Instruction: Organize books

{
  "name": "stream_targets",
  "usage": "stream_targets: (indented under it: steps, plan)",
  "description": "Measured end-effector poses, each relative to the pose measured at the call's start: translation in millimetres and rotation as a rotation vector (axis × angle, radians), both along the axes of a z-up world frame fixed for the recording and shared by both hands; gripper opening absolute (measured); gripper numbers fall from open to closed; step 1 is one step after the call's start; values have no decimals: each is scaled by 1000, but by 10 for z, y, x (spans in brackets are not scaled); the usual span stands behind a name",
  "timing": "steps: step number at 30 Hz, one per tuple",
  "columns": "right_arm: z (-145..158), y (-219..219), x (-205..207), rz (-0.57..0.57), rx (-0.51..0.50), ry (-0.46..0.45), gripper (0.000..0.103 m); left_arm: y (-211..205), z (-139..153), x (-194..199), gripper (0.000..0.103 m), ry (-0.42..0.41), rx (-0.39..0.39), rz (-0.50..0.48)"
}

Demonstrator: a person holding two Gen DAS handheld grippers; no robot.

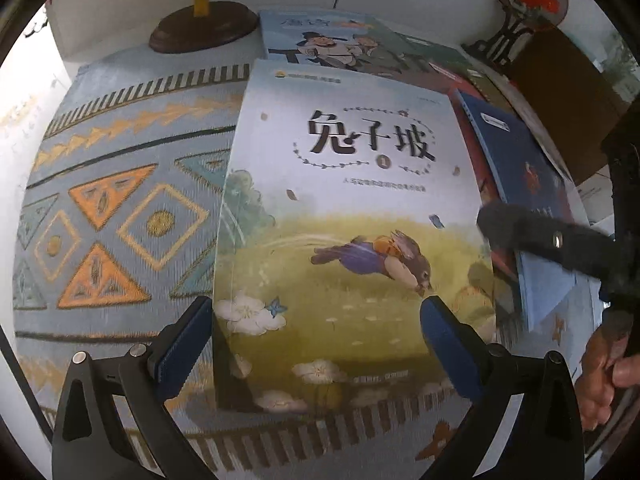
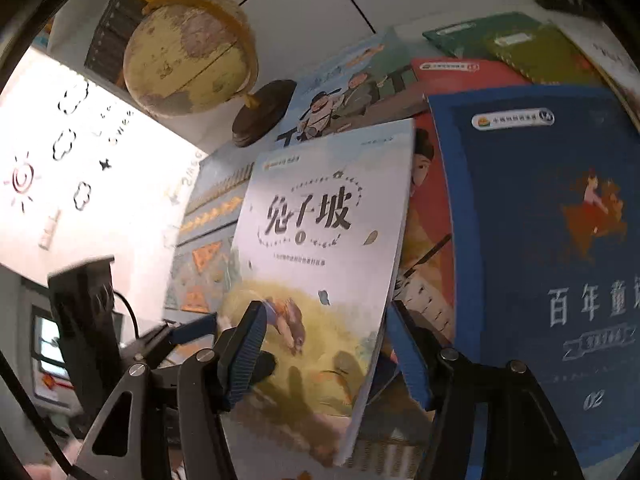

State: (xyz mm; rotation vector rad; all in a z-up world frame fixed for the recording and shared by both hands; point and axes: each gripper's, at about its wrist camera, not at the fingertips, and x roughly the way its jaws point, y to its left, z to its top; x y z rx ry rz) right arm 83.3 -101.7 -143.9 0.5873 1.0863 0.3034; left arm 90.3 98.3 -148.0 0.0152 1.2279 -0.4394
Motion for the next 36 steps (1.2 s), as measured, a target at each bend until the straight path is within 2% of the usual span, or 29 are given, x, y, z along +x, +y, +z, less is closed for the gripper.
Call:
stream_targets:
  steps: [1, 2, 3, 4, 5, 6, 8, 11, 17, 21, 26, 29, 32, 36]
  plan:
    - [5, -13, -24, -13, 14, -9, 55, 36, 2, -22, 101, 3, -5, 8]
    - [-4, -27, -42, -25, 36, -7, 46, 88, 16, -41, 101, -1, -4, 22]
    - [-22, -25, -50, -27, 51, 1, 33, 152, 36, -56, 101, -8, -3, 40]
    - [-49, -14, -56, -19, 70, 14, 27, 208, 52, -64, 101, -11, -7, 55]
    - [-56, 10, -60, -11, 76, 19, 16, 276, 71, -81, 101, -10, -16, 69]
    - [-58, 50, -64, 3, 88, 19, 13, 335, 90, -97, 101, -8, -27, 79]
    - [-36, 148, -53, 23, 89, 7, 10, 433, 128, -139, 101, -18, -38, 89]
    - [0, 339, -18, 68, 93, -4, 9, 513, 152, -197, 101, -34, -5, 113]
    - [7, 685, 63, 150, 88, -4, 9, 766, 140, -333, 101, -25, 10, 186]
    - [-44, 849, 52, 193, 95, 14, 8, 798, 210, -413, 99, -42, -8, 188]
    - [-103, 958, -12, 208, 35, 29, 8, 783, 213, -461, 100, -94, 117, 191]
    - [-175, 962, -3, 200, 21, 62, 8, 939, 114, -413, 100, -58, 158, 228]
    - [-221, 980, -36, 212, -3, 72, 8, 1145, 65, -374, 100, -41, 163, 290]
    - [-273, 991, -48, 223, -22, 99, 8, 1252, -3, -336, 101, -25, 198, 322]
